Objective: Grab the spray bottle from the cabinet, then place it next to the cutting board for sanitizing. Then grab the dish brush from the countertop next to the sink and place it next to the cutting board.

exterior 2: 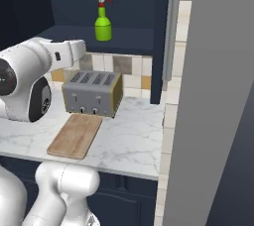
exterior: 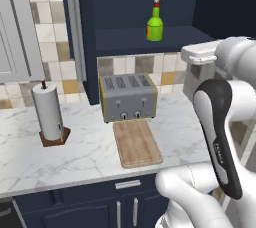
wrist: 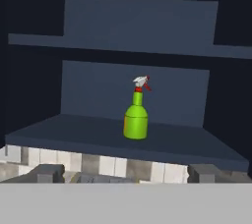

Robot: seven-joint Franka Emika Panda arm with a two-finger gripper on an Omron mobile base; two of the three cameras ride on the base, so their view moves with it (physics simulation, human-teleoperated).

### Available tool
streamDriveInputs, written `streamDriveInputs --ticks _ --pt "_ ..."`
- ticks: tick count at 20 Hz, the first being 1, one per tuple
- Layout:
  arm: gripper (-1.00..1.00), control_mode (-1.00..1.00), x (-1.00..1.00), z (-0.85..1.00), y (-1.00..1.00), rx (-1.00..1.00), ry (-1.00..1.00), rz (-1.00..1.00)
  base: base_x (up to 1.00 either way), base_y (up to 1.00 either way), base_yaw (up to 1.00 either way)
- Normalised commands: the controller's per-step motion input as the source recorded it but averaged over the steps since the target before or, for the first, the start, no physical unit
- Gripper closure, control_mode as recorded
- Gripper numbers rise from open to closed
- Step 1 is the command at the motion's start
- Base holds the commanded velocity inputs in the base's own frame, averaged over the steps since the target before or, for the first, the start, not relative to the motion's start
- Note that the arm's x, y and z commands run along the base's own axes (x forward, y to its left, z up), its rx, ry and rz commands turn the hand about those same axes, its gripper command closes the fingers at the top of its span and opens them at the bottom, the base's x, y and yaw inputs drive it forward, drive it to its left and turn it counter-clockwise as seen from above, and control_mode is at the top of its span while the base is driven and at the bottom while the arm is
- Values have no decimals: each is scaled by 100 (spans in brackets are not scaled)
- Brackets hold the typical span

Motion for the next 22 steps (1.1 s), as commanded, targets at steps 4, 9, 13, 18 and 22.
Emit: streamDriveInputs --ticks 4,9,13,18,22 --pt "-100 -100 37 30 0 0 -3 -1 0 0 0" --pt "-100 -100 41 16 0 0 0 -6 0 0 0" --pt "-100 -100 32 1 1 0 0 -15 0 0 0" --pt "-100 -100 47 0 0 0 0 -5 0 0 0" --pt "-100 -100 69 0 0 1 2 10 0 0 0"
